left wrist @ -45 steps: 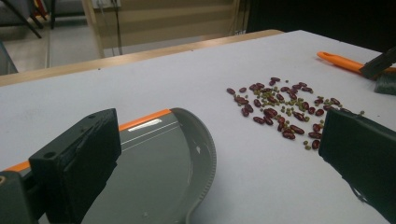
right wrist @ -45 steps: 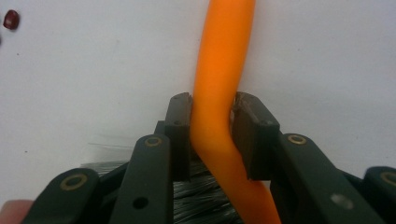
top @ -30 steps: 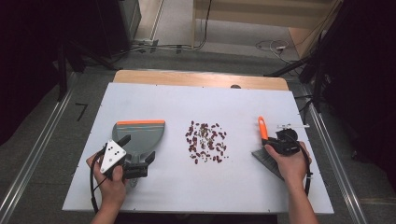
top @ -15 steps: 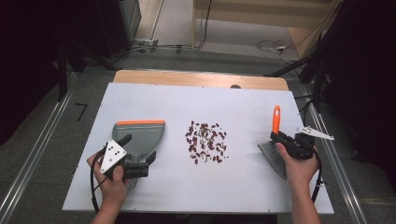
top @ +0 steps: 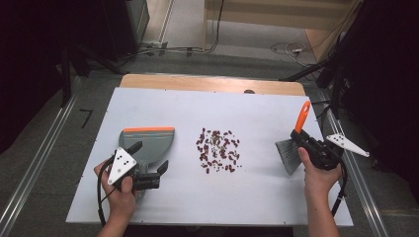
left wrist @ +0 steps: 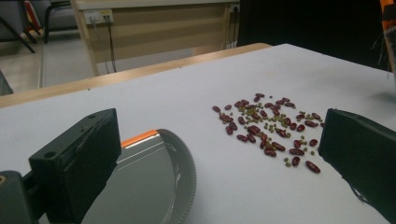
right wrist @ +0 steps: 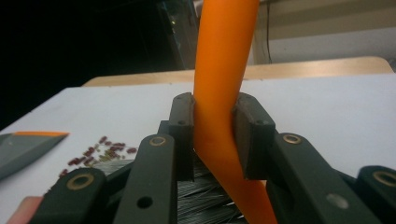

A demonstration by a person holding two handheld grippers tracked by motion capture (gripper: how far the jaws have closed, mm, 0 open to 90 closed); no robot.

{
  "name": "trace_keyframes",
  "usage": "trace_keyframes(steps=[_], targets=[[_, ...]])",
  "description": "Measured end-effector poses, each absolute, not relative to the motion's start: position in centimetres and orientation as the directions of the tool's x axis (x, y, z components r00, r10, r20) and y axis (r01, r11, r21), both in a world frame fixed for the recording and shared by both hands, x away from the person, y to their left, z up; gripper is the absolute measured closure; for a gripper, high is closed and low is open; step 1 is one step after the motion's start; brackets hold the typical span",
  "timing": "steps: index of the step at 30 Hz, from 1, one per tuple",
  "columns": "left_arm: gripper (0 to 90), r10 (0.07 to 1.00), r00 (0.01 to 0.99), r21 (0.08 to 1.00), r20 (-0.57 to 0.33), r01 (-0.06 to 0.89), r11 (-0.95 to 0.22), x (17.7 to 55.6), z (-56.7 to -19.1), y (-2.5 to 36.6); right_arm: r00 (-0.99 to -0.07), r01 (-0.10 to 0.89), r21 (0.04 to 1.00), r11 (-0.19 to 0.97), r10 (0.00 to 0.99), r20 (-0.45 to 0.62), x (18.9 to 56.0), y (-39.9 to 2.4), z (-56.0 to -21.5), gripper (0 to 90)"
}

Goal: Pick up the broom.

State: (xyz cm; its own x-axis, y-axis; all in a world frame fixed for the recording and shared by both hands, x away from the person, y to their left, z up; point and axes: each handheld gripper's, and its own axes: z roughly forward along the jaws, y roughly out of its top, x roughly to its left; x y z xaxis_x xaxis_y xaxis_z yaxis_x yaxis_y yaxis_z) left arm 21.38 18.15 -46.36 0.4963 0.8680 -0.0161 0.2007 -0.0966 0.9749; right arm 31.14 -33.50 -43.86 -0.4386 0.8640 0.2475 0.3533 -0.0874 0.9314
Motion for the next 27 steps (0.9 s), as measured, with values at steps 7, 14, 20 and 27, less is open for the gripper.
trace_keyframes(steps=[7,14,20,27], targets=[[0.0,0.852,0.522,0.975,-0.041,0.207,-0.080,21.5,-46.0,17.3,-0.490,0.315,0.946,-0.080,0.840,0.234,30.5,-31.3,-42.4,69.6],[0.0,0.840,0.540,0.973,-0.053,0.217,-0.079,21.7,-45.8,16.4,-0.535,0.308,0.950,-0.049,0.817,0.216,30.3,-28.9,-42.0,69.6],[0.0,0.820,0.570,0.974,-0.045,0.207,-0.090,22.3,-45.3,15.2,-0.572,0.290,0.956,-0.039,0.794,0.206,30.1,-26.8,-41.6,69.6],[0.0,0.790,0.611,0.976,-0.043,0.194,-0.097,23.3,-44.8,13.6,-0.589,0.266,0.963,-0.051,0.782,0.204,29.6,-25.5,-41.0,69.6]])
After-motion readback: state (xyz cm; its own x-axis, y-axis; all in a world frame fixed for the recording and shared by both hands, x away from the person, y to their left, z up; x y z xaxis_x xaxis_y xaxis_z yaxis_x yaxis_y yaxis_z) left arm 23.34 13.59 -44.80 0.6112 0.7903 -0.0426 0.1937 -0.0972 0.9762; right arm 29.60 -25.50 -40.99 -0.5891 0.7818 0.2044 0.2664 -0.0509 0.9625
